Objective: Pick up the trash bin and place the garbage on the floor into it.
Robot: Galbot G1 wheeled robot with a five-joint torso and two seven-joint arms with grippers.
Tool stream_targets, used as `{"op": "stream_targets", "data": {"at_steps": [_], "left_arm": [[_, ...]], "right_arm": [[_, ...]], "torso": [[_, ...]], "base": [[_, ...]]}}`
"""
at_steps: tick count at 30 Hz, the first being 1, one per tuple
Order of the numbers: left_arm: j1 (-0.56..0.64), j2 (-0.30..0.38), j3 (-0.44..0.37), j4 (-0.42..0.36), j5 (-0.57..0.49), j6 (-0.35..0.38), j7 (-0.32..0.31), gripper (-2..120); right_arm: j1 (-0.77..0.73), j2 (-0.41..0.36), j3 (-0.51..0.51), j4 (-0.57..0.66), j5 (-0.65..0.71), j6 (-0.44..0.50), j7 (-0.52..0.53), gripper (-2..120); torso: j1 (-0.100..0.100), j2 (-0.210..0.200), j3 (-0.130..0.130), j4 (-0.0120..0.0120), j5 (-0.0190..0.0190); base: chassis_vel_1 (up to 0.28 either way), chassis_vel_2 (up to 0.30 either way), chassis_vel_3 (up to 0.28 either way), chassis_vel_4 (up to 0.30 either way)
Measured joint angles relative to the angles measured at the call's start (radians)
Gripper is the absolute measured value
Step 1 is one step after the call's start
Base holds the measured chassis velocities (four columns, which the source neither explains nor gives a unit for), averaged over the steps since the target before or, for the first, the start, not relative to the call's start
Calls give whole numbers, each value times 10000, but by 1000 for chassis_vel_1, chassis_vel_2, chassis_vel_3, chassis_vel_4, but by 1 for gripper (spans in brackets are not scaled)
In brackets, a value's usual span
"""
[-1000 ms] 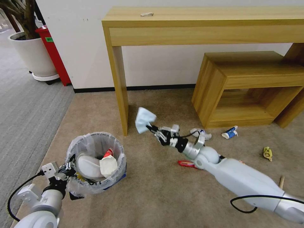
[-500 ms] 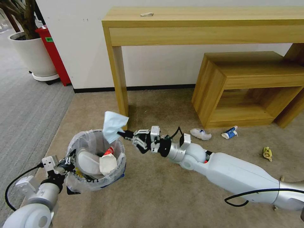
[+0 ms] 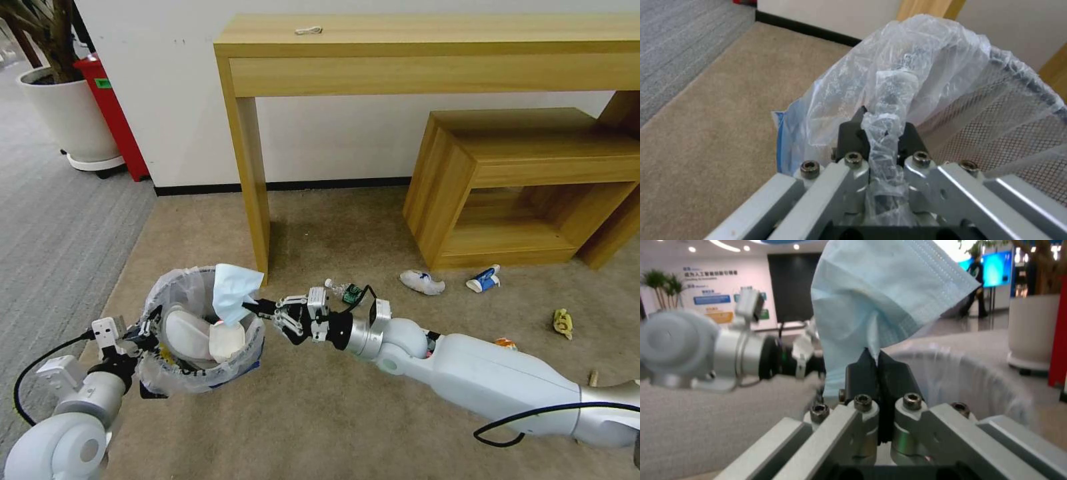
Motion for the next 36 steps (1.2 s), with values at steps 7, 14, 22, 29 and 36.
{"op": "stream_targets", "data": {"at_steps": [7,14,22,29,36], "left_arm": [[58,-44,23,-190,6,11,-9,3],[294,-107,19,-653,59,21,4,3],[655,-266,-82,-1279,147,31,29,3],[717,-278,-128,-1340,151,31,45,3],[716,-301,-124,-1265,152,24,61,3]], "right_arm": [[51,230,-292,-359,-67,0,139,0],[294,711,-715,-790,-91,-101,632,0],[600,1009,-1148,-767,-417,-213,1638,9],[581,892,-1037,-583,-464,-215,1809,32],[491,752,-604,-405,-462,-213,1929,61]], "torso": [[0,0,0,0,0],[0,0,0,0,0],[0,-2,0,0,0],[0,-2,0,0,1],[0,-2,0,0,1]], "base": [[0,0,0,0],[0,0,0,0],[0,0,0,0],[0,0,0,0],[0,0,0,0]]}}
